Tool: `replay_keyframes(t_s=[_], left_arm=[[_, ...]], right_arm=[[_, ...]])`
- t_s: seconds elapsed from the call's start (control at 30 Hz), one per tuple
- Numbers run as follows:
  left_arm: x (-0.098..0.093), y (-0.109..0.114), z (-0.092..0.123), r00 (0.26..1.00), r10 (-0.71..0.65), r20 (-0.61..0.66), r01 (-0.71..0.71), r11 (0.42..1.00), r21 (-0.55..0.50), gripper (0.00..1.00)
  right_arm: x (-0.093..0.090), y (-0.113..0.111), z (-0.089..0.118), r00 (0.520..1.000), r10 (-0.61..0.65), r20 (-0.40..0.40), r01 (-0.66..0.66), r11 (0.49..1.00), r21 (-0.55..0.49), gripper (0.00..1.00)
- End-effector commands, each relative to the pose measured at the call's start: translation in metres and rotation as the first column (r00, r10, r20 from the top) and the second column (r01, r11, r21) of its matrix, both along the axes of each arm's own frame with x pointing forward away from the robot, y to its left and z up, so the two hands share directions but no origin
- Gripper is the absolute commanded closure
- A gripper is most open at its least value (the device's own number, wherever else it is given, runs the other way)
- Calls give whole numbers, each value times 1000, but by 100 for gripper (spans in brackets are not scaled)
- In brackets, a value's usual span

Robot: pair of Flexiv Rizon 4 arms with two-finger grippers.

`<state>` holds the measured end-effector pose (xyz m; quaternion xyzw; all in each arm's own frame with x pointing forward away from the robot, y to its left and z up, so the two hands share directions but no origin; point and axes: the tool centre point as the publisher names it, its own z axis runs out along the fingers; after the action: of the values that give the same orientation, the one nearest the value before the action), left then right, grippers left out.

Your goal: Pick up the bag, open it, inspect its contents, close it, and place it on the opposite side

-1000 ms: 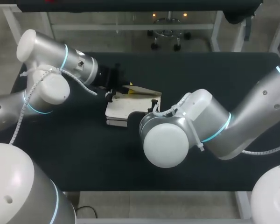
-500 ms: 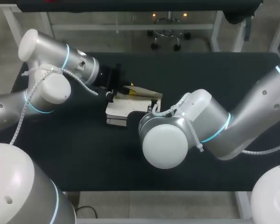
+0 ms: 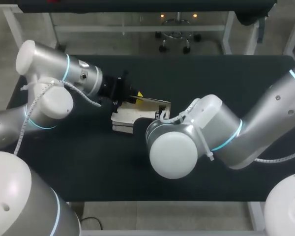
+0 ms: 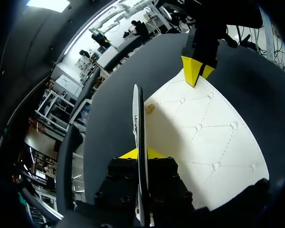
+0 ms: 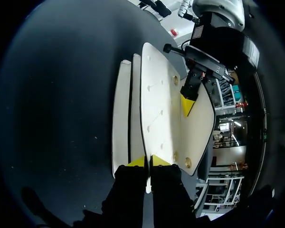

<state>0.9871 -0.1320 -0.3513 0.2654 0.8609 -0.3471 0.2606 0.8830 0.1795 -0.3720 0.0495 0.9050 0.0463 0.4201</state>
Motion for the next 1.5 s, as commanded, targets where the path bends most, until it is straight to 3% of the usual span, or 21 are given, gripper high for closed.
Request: replay_keyframes(t_s=[0.03,0.23,0.4,0.47,0.57,0.7,0.8,0.9,0.93,1.2,1.5], left_arm=[[-16,3,-10,997,31,64,-28,998,-47,100],[-16,3,-9,997,38,62,-33,997,-69,100],[-18,5,6,998,45,54,-39,994,-100,19],[-18,7,12,998,44,53,-38,994,-105,5],[-19,10,21,997,48,63,-40,993,-112,7],[-16,15,27,996,52,68,-44,992,-115,27],[-15,16,28,996,57,68,-49,993,-112,51],[-14,18,29,996,59,71,-50,992,-120,81],[-14,19,29,995,60,74,-51,991,-123,100],[-18,22,25,993,58,104,-45,991,-123,100],[-39,20,8,985,42,170,-23,994,-111,100]], right_arm=[[1,-1,-3,1000,5,12,-5,1000,5,100],[1,-1,-3,1000,5,12,-5,1000,5,100],[1,-1,-3,1000,5,12,-5,1000,5,100],[1,-1,-3,1000,5,12,-5,1000,5,100],[1,-1,-3,1000,5,12,-5,1000,5,100],[1,-1,-3,1000,5,12,-5,1000,5,100],[1,-1,-3,1000,5,12,-5,1000,5,100],[1,-1,-3,1000,5,12,-5,1000,5,100],[1,-1,-3,1000,5,12,-5,1000,5,100],[1,-1,-3,1000,5,12,-5,1000,5,100],[1,-1,-3,1000,5,12,-5,1000,5,100]])
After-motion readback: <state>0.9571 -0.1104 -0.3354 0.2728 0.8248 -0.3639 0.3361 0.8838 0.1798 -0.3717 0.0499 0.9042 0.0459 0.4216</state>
